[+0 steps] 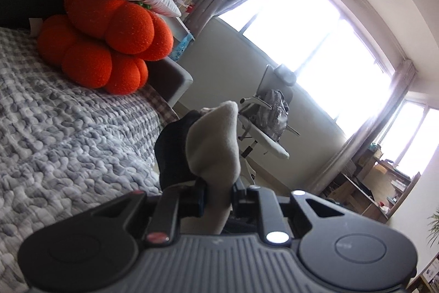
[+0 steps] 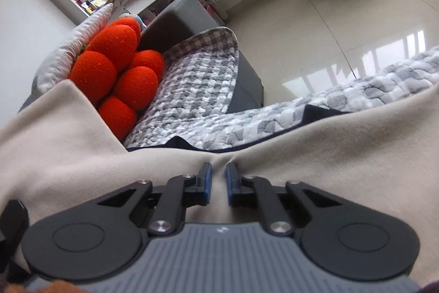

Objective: Fold clothes

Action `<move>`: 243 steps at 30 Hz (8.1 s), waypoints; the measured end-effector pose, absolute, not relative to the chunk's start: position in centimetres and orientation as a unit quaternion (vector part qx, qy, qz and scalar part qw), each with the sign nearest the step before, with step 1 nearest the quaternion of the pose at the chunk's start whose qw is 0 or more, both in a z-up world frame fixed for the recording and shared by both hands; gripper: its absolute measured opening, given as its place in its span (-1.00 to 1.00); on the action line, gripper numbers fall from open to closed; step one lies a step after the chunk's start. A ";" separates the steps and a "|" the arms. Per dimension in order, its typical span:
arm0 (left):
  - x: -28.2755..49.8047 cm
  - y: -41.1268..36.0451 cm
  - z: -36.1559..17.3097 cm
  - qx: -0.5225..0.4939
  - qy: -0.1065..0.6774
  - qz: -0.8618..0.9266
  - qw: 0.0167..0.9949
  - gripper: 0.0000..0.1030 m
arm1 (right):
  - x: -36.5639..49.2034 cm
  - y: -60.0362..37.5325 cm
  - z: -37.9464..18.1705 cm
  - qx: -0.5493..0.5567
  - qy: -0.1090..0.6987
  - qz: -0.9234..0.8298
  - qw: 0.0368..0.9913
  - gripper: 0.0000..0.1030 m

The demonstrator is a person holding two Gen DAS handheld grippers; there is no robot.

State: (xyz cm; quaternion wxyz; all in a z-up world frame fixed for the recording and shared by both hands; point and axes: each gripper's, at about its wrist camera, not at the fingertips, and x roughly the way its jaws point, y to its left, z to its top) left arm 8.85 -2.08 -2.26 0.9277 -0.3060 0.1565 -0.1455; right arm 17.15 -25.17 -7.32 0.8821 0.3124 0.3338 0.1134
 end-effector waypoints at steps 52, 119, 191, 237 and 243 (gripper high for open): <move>4.6 -13.6 -4.9 -0.071 0.252 -0.430 0.864 0.05 | 5.3 -39.4 -5.6 0.549 0.242 0.088 0.795 0.19; 7.4 -9.7 -5.8 -0.039 0.218 -0.297 0.929 -0.36 | 3.6 -33.8 -6.4 0.142 0.215 0.068 0.964 -0.33; 18.8 -6.5 -8.5 -0.284 0.521 -0.339 0.730 0.45 | 6.9 -42.4 -5.9 0.405 0.360 0.130 0.830 0.45; 9.9 31.5 -0.6 -0.408 0.318 -0.171 0.839 -0.25 | 17.5 -6.2 0.3 0.374 0.364 0.344 0.781 -0.09; 9.1 38.8 -1.8 -0.420 0.293 -0.131 0.849 -0.25 | 20.0 1.5 -1.1 0.360 0.371 0.373 0.770 -0.09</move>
